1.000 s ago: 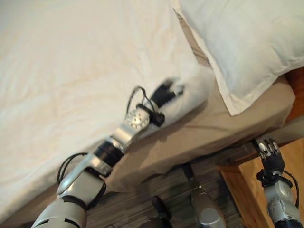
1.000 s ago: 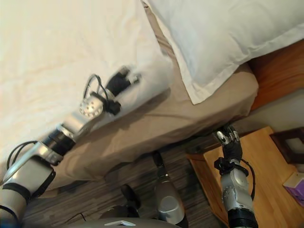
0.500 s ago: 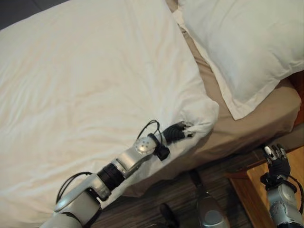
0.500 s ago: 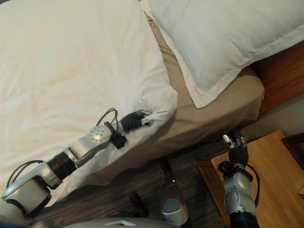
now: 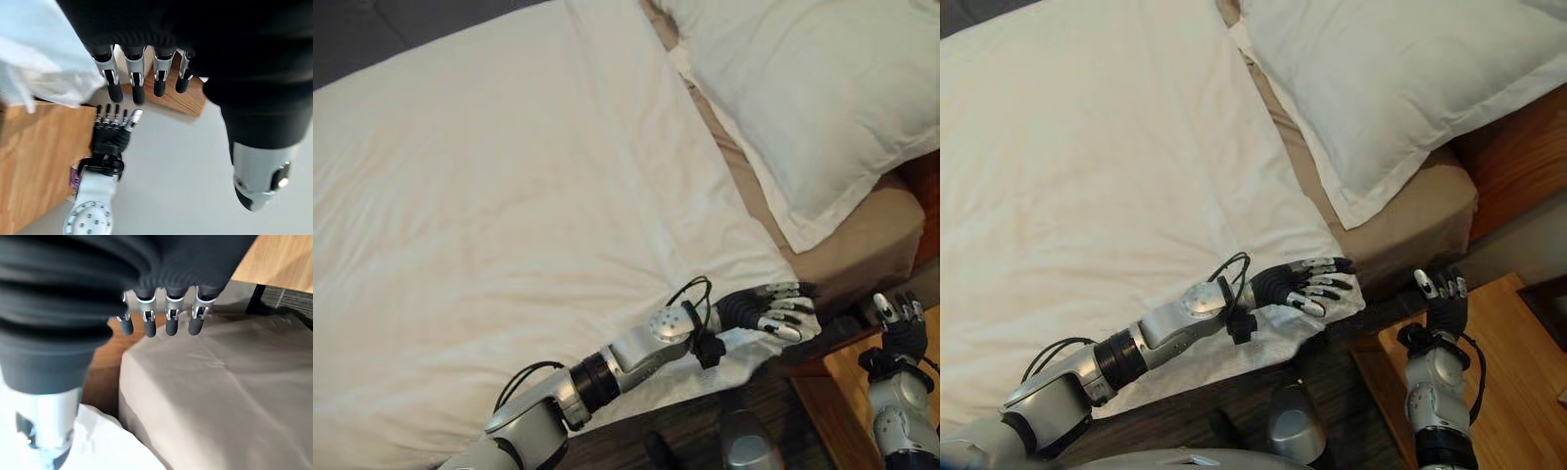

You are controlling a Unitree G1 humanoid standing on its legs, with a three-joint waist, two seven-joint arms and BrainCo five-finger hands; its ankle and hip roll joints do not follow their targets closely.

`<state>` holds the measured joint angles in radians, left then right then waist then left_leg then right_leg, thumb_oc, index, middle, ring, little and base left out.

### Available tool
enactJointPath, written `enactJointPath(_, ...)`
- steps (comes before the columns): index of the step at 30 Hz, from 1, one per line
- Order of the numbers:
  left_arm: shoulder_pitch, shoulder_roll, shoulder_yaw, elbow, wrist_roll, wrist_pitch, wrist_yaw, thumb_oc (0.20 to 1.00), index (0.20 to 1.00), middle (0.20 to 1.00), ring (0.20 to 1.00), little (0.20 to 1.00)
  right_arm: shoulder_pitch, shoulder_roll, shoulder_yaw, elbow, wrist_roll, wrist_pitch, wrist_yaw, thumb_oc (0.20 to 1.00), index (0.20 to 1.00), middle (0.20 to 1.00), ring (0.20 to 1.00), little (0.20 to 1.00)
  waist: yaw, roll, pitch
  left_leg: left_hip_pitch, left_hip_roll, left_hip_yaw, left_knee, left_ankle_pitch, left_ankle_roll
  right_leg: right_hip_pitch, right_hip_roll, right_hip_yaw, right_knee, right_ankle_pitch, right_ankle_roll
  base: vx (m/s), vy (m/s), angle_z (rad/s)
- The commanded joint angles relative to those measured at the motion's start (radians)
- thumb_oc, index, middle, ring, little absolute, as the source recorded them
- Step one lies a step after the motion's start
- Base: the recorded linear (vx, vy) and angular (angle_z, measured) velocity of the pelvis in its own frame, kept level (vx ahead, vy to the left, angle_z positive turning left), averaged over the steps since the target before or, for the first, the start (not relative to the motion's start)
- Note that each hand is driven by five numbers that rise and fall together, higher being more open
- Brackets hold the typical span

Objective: Making the bed.

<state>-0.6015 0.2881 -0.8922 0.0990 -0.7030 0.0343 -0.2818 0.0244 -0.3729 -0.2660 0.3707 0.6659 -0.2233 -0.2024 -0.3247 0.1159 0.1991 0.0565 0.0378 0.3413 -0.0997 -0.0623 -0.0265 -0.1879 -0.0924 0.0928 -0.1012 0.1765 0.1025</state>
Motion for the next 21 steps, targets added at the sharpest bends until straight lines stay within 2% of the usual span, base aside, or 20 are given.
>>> enactJointPath(1,-0.023,0.024,0.024,-0.019,-0.041,-0.036,-0.032,1.000,1.000,1.000,1.000,1.000,0.021,-0.059,-0.067,0.002,-0.040,-0.065,-0.008,1.000,1.000,1.000,1.000,1.000,-0.008,-0.035,-0.054,-0.023,0.030,-0.047,0.012,0.062,-0.040,0.140,-0.034,-0.027,0.014,-0.110,0.084,0.01,-0.002,0.04)
enactJointPath(3,-0.011,0.099,0.056,-0.092,-0.097,-0.038,-0.051,1.000,1.000,1.000,1.000,1.000,0.018,-0.070,-0.089,0.006,-0.052,-0.068,-0.013,1.000,1.000,1.000,1.000,1.000,0.003,-0.034,-0.061,-0.018,0.028,-0.051,0.012,0.062,-0.040,0.147,-0.034,-0.031,0.014,-0.112,0.083,0.02,-0.002,0.01)
enactJointPath(4,-0.005,0.180,0.113,-0.166,-0.152,-0.046,-0.069,1.000,1.000,1.000,1.000,1.000,0.014,-0.087,-0.115,0.014,-0.066,-0.074,-0.021,1.000,1.000,1.000,1.000,1.000,0.010,-0.035,-0.066,-0.016,0.027,-0.054,0.012,0.061,-0.040,0.151,-0.033,-0.033,0.014,-0.115,0.083,0.00,0.000,0.00)
enactJointPath(5,-0.004,0.181,0.114,-0.168,-0.152,-0.045,-0.068,1.000,1.000,1.000,1.000,1.000,0.013,-0.087,-0.114,0.014,-0.066,-0.074,-0.021,1.000,1.000,1.000,1.000,1.000,0.009,-0.035,-0.066,-0.016,0.027,-0.054,0.012,0.061,-0.040,0.151,-0.033,-0.033,0.014,-0.116,0.083,0.00,0.000,0.00)
enactJointPath(6,0.045,0.227,0.196,-0.207,-0.210,-0.065,-0.063,1.000,1.000,1.000,1.000,1.000,0.001,-0.104,-0.135,0.024,-0.079,-0.082,-0.027,1.000,1.000,1.000,1.000,1.000,0.020,-0.038,-0.070,-0.014,0.026,-0.057,0.012,0.060,-0.041,0.155,-0.035,-0.034,0.014,-0.118,0.083,0.03,0.003,-0.05)
enactJointPath(7,0.182,0.222,0.443,-0.242,-0.276,-0.138,0.007,1.000,1.000,1.000,1.000,1.000,-0.021,-0.136,-0.173,0.010,-0.114,-0.093,-0.060,1.000,1.000,1.000,1.000,1.000,0.050,-0.055,-0.070,-0.009,0.022,-0.067,0.012,0.055,-0.042,0.165,-0.039,-0.042,0.014,-0.126,0.083,0.01,-0.005,-0.08)
enactJointPath(8,0.188,0.222,0.450,-0.247,-0.276,-0.137,0.008,1.000,1.000,1.000,1.000,1.000,-0.025,-0.139,-0.168,0.011,-0.114,-0.093,-0.061,1.000,1.000,1.000,1.000,1.000,0.046,-0.053,-0.072,-0.014,0.023,-0.066,0.012,0.062,-0.042,0.160,-0.038,-0.041,0.014,-0.120,0.082,0.01,-0.001,-0.10)
enactJointPath(11,0.344,0.146,0.684,-0.249,-0.273,-0.214,0.095,1.000,1.000,1.000,1.000,1.000,-0.059,-0.177,-0.191,-0.039,-0.157,-0.096,-0.096,1.000,1.000,1.000,1.000,1.000,0.086,-0.071,-0.071,-0.016,0.020,-0.076,0.012,0.063,-0.041,0.162,-0.042,-0.050,0.014,-0.122,0.081,-0.03,-0.016,0.16)
enactJointPath(12,0.412,0.109,0.744,-0.236,-0.285,-0.238,0.119,1.000,1.000,1.000,1.000,1.000,-0.103,-0.198,-0.185,-0.058,-0.140,-0.102,-0.091,0.325,0.325,0.325,0.325,0.325,0.110,-0.079,-0.074,-0.023,0.019,-0.080,0.012,0.066,-0.041,0.160,-0.044,-0.054,0.014,-0.121,0.079,-0.06,-0.035,0.23)
enactJointPath(13,0.475,0.081,0.801,-0.220,-0.289,-0.254,0.152,1.000,1.000,1.000,1.000,1.000,-0.163,-0.205,-0.148,-0.083,-0.107,-0.108,-0.075,0.200,0.200,0.200,0.200,0.200,0.138,-0.087,-0.073,-0.025,0.018,-0.088,0.012,0.068,-0.039,0.162,-0.045,-0.060,0.014,-0.121,0.076,-0.06,-0.036,0.23)
enactJointPath(14,0.521,0.070,0.810,-0.223,-0.275,-0.252,0.177,1.000,1.000,1.000,1.000,1.000,-0.215,-0.193,-0.086,-0.110,-0.044,-0.104,-0.047,0.200,0.200,0.200,0.200,0.200,0.165,-0.091,-0.070,-0.029,0.016,-0.093,0.012,0.072,-0.038,0.162,-0.046,-0.070,0.014,-0.119,0.074,-0.06,-0.032,0.12)
enactJointPath(18,0.638,0.063,0.845,-0.219,-0.239,-0.216,0.186,1.000,1.000,1.000,1.000,1.000,-0.298,-0.102,0.131,-0.179,0.119,-0.039,0.093,0.200,0.200,0.200,0.200,0.200,0.223,-0.099,-0.055,-0.038,0.014,-0.111,0.012,0.088,-0.037,0.172,-0.048,-0.096,0.014,-0.118,0.063,-0.05,-0.034,0.40)
enactJointPath(21,0.694,0.058,0.853,-0.222,-0.252,-0.208,0.186,1.000,1.000,1.000,1.000,1.000,-0.364,-0.055,0.203,-0.048,0.223,-0.006,0.124,0.200,0.200,0.200,0.200,0.200,0.262,-0.093,-0.045,-0.043,0.013,-0.128,0.012,0.094,-0.039,0.178,-0.051,-0.117,0.014,-0.120,0.061,-0.03,-0.032,0.29)
